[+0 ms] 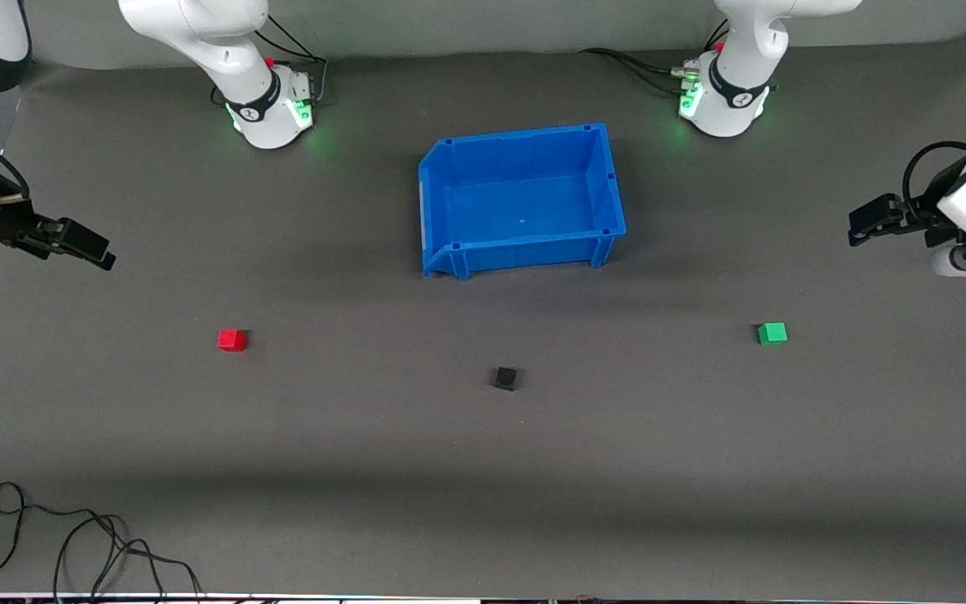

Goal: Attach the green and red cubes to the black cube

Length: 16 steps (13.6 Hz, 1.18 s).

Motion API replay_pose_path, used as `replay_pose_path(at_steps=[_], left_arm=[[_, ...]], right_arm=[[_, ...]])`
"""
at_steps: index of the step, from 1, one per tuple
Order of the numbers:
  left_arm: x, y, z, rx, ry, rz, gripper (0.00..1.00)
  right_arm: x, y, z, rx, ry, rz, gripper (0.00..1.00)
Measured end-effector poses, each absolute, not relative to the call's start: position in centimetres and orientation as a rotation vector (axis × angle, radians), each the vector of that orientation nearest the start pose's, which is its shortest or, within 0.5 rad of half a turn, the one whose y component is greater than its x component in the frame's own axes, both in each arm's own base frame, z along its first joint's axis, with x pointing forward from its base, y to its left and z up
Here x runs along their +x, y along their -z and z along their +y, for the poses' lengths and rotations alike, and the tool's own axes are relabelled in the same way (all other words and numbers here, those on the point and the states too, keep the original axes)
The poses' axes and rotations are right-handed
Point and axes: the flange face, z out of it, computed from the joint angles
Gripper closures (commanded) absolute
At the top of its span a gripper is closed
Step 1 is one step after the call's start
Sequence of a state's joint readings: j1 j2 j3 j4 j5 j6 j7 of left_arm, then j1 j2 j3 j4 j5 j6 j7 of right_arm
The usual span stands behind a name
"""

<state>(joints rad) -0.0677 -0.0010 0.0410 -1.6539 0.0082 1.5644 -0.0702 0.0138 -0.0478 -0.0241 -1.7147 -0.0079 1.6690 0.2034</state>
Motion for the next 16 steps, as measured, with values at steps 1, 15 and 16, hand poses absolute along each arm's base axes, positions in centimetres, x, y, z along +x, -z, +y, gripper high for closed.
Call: replay_pose_path(at_steps=[1, 15, 16], left_arm=[[55.0, -58.6, -1.1, -3.118, -0.135, -0.190, 0.00], [58.0, -56.8, 5.5, -2.496, -0.290, -2.126, 0.00], [58.1, -56.5, 6.1, -2.445, -0.310, -2.194, 0.00]], right_arm=[[54.6, -59.1, -0.6, -3.130, 0.004, 0.334, 0.00], [54.6, -59.1, -0.6, -3.131, 0.003, 0.333, 0.00], [54.6, -59.0, -0.6, -3.131, 0.001, 0.333, 0.00]])
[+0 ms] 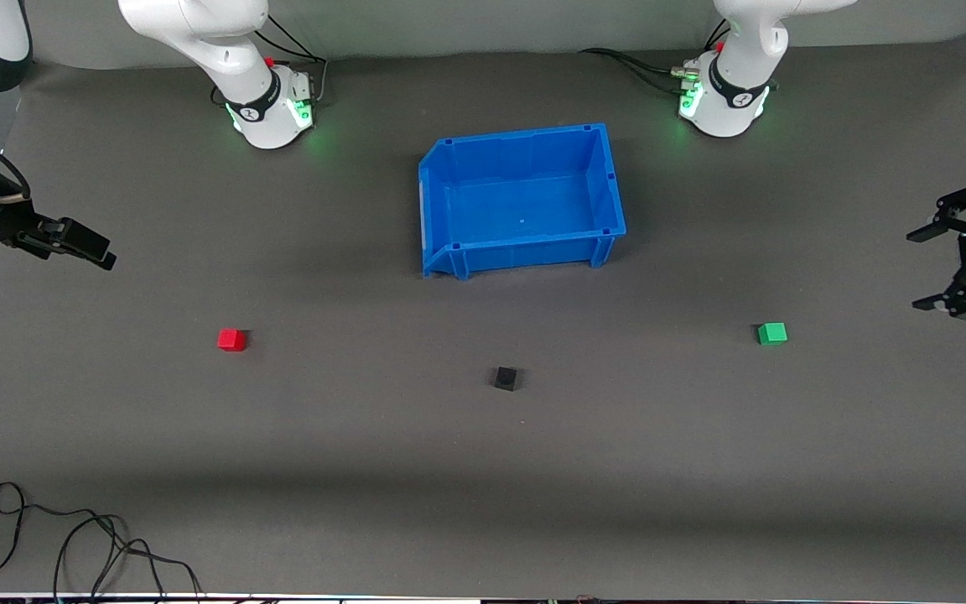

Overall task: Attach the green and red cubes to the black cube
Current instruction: 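Reach the right gripper to the red cube while the left gripper reaches the green cube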

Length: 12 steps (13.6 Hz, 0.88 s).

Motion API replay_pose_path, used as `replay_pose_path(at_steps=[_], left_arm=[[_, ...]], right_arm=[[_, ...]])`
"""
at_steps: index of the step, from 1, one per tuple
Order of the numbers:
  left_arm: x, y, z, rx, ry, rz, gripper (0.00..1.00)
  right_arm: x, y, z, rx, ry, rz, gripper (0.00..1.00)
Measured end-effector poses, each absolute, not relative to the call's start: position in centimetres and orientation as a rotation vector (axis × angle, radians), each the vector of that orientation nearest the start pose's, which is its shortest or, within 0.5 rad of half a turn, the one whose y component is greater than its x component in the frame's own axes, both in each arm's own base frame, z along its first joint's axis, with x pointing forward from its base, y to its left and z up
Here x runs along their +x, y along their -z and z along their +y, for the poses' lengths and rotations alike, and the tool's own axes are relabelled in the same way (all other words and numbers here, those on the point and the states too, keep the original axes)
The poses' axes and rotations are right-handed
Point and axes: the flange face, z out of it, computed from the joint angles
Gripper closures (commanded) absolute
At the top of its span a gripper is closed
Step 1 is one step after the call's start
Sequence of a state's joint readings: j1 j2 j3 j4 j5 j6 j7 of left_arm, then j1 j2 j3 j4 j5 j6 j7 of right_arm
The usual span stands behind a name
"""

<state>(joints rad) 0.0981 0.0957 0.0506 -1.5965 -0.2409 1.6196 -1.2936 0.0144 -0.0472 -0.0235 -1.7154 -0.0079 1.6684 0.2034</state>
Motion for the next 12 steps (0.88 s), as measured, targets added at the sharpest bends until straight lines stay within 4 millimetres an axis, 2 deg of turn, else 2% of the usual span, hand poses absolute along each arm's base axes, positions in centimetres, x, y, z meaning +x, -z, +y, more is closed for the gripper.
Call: replay_pose_path(at_steps=[2, 5, 8, 10, 12], left_arm=[[58.5, -55.9, 6.4, -2.357, -0.326, -2.287, 0.00], [59.3, -53.3, 7.2, -2.294, -0.347, -2.355, 0.00], [59.6, -47.3, 8.8, -2.279, -0.380, -2.418, 0.00], [59.0, -42.6, 10.3, -2.333, -0.434, -2.436, 0.00], [58.4, -37.8, 11.7, -2.342, -0.424, -2.466, 0.00]], right_arm=[[54.7, -58.3, -0.5, -3.124, -0.023, 0.333, 0.00], [55.3, -54.9, -0.1, -3.093, -0.088, 0.337, 0.00], [55.7, -48.6, -0.2, -3.090, -0.116, 0.349, 0.00], [55.3, -43.9, -0.5, -3.091, -0.152, 0.362, 0.00], [55.4, -39.9, -0.8, -3.092, -0.194, 0.373, 0.00]])
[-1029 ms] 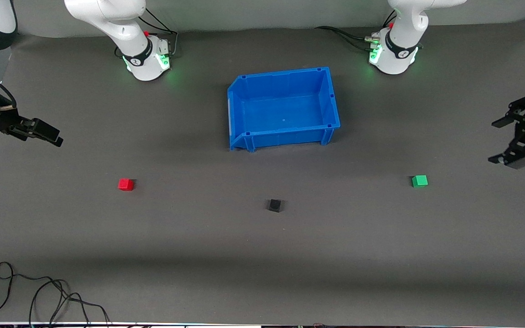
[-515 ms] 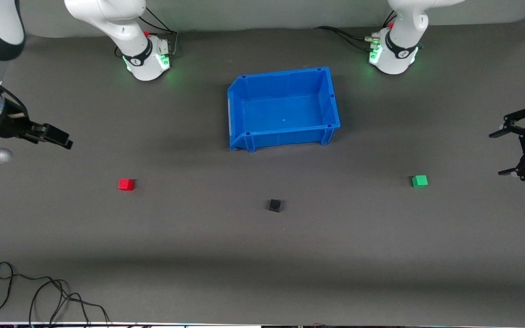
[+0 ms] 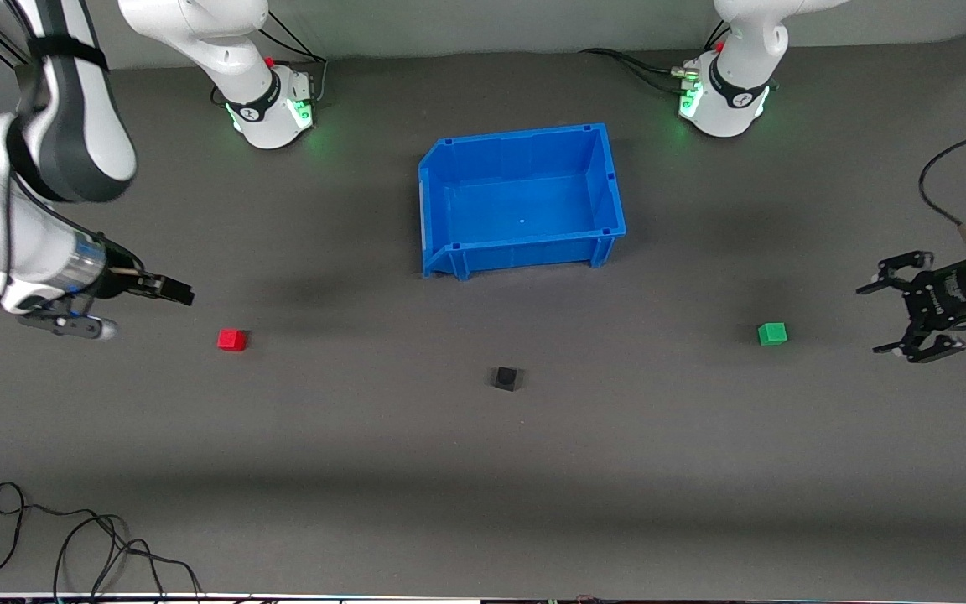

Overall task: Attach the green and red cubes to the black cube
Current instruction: 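Reach the right gripper to the red cube while the left gripper reaches the green cube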

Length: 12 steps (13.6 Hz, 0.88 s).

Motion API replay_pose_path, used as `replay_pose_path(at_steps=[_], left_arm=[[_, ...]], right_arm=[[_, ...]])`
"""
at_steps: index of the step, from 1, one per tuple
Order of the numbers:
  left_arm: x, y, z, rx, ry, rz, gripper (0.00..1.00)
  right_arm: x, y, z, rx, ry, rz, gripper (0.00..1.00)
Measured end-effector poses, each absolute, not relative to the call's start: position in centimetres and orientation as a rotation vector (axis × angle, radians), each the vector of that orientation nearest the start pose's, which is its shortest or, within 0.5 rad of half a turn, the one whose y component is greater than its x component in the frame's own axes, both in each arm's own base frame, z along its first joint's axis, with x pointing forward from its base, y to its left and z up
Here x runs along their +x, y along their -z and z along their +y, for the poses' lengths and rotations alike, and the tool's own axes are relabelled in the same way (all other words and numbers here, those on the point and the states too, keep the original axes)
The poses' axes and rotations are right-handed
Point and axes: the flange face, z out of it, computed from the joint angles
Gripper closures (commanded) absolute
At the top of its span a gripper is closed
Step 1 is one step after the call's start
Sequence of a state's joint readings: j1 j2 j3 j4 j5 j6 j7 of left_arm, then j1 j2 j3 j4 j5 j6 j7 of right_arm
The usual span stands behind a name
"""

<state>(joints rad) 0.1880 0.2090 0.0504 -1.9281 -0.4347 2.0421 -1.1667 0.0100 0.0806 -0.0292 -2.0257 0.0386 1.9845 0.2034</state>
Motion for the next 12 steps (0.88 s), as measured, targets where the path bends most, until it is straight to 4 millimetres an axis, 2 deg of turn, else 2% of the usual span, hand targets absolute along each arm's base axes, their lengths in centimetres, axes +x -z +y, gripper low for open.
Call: replay_pose_path(at_steps=[3, 6, 9, 12], left_arm=[[58.5, -31.2, 11.5, 1.950, 0.311, 2.084, 0.00], [59.2, -25.5, 10.4, 1.959, 0.296, 2.074, 0.00], [58.8, -22.4, 9.8, 1.963, 0.304, 2.081, 0.00], [58.0, -21.4, 9.8, 1.963, 0.328, 2.095, 0.00]], right_arm=[[56.2, -34.4, -2.1, -3.094, -0.205, 0.415, 0.00], [55.5, -28.2, -2.9, -3.101, -0.176, 0.436, 0.00], [55.0, -24.5, -3.0, -3.107, -0.162, 0.439, 0.00], [55.0, -21.7, -3.0, -3.112, -0.140, 0.441, 0.00]])
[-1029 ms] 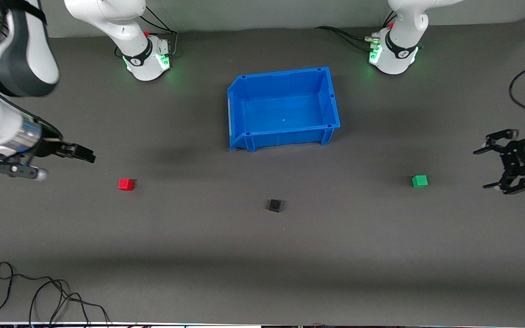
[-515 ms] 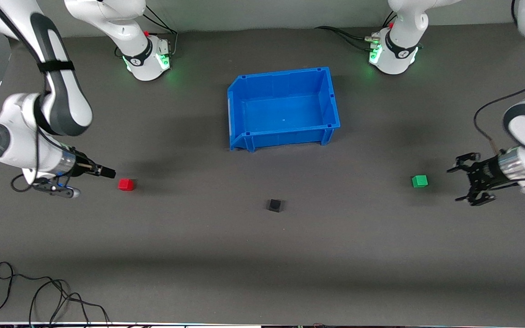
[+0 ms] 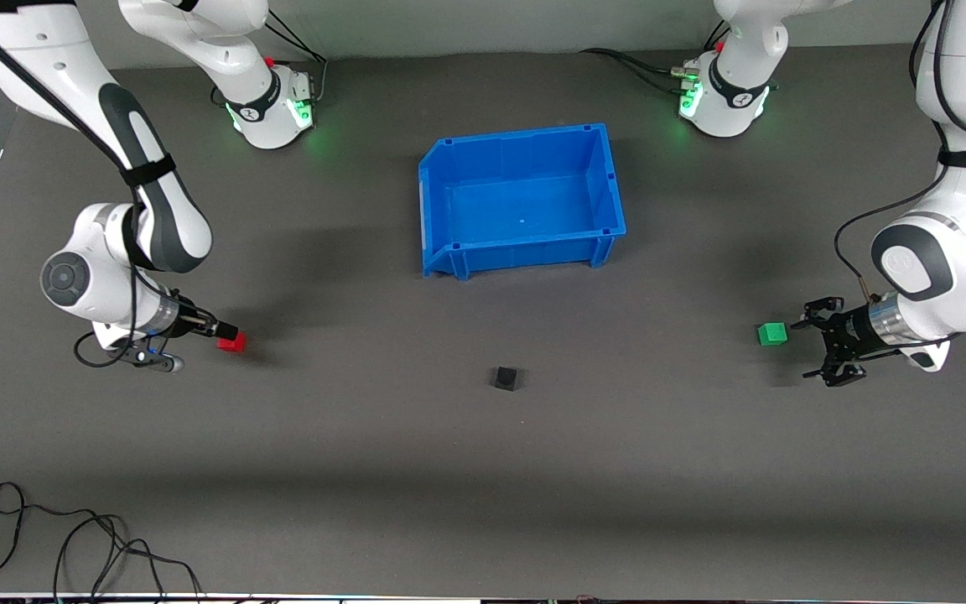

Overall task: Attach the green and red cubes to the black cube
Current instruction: 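Reach the right gripper to the red cube while the left gripper reaches the green cube, then close the right gripper on the red cube while the left gripper grasps green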

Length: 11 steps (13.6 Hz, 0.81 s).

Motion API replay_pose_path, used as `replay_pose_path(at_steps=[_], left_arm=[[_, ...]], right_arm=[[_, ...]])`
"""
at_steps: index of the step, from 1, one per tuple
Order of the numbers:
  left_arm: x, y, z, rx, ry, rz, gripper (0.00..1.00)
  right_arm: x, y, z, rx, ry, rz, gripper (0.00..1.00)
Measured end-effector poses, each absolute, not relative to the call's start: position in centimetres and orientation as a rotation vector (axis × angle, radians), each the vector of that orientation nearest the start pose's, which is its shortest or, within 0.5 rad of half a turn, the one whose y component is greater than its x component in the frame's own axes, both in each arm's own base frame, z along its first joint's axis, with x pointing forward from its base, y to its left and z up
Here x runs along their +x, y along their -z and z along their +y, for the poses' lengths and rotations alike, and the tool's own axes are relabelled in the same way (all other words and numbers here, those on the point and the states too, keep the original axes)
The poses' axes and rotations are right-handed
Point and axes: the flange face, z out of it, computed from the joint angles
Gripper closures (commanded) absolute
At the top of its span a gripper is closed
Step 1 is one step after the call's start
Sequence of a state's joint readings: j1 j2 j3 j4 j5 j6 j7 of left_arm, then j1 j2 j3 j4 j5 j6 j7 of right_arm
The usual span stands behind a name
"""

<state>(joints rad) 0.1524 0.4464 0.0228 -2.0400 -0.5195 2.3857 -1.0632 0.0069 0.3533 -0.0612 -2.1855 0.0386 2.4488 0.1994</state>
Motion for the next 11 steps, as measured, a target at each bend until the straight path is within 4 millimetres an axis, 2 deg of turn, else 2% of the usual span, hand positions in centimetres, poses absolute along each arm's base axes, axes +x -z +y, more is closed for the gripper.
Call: replay_pose_path(at_steps=[3, 5, 6, 8, 10, 11], left_arm=[[56.6, -19.8, 9.3, 1.971, 0.320, 2.112, 0.00], [55.6, -18.8, 8.8, 1.978, 0.316, 2.123, 0.00], [55.3, -18.4, 8.7, 1.980, 0.312, 2.126, 0.00], [54.9, -18.0, 8.2, 1.987, 0.315, 2.126, 0.00], [54.7, -18.0, 8.1, 1.988, 0.312, 2.126, 0.01], [54.7, -18.0, 8.1, 1.988, 0.312, 2.126, 0.06]], right_arm=[[54.9, -19.2, -3.1, -3.117, -0.114, 0.442, 0.00], [55.0, -18.3, -3.1, -3.119, -0.096, 0.443, 0.01], [55.0, -18.0, -3.1, -3.119, -0.087, 0.442, 0.03], [55.1, -17.4, -3.2, -3.120, -0.068, 0.442, 0.23], [55.1, -17.0, -3.1, -3.121, -0.061, 0.441, 0.24], [55.1, -16.9, -3.1, -3.121, -0.061, 0.440, 0.24]])
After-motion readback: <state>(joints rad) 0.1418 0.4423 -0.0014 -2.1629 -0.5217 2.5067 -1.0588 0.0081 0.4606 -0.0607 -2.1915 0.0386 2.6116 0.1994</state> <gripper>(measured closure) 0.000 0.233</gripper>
